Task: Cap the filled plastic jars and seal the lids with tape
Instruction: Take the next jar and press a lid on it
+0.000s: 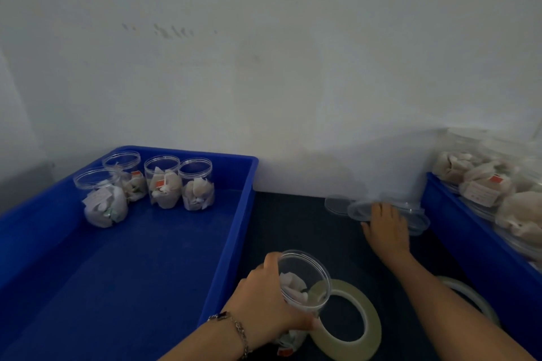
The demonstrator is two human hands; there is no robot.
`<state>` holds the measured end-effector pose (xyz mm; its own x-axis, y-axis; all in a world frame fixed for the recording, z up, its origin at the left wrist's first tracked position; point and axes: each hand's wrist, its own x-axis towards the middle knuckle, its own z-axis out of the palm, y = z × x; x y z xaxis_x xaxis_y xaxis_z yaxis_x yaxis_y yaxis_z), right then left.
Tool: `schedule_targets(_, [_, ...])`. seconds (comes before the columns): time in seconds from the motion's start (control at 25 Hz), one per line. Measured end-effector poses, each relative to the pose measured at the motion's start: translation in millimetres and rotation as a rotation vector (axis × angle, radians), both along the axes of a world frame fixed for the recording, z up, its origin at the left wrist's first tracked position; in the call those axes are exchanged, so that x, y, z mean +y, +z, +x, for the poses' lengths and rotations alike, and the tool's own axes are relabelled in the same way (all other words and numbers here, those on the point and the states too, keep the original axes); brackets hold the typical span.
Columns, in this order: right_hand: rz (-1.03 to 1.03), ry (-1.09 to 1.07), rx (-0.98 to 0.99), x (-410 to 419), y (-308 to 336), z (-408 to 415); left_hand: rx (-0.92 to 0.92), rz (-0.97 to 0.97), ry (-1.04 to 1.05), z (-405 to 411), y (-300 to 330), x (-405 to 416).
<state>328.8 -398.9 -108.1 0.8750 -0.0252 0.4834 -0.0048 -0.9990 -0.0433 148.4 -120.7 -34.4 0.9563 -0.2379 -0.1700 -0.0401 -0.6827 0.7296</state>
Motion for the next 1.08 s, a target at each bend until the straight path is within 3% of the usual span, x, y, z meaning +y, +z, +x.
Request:
schedule_targets(0.2, [0.116,0.025,0.361,-1,10,14,0.016,0.028,-0.003,1,2,-1])
schedule_targets(0.28, [0.069,0.020,0.293,-1,15,19,0.022,0.033,-0.002,2,2,-2])
schedule_targets(0.44, [-0.279,-0.077,0.245,4,20,9,-0.007,0.013,0.002,-1,1,-1])
schedule_targets(0.48, [-0.258,-0.052,0.251,6,24,3,-0.019,0.008,-0.001,-2,1,-1])
schedule_targets(0.56, [0.136,0.044,0.212,15,44,-16,-0.054,0.013,-0.020,-4,3,-1])
schedule_targets(0.68, [1.069,0.187,0.166,38,85,-53,-0.106,0.001,0.007,-8,5,-3])
schedule_targets(0.76, [1.566,0.307,0.361,55,110,-90,-0.173,-0.092,0.045,-13,9,-5])
schedule_targets(0.8, [1.603,0.361,0.479,62,117,-111,-0.211,-0.141,0.047,-15,11,-5])
schedule_targets(0.88, [1.413,0.454,0.606,72,119,-143,-0.251,-0.212,0.036,-20,14,-6])
schedule_targets(1.08, [1.054,0.568,0.583,96,126,-193,-0.270,-0.238,0.012,-30,19,-10])
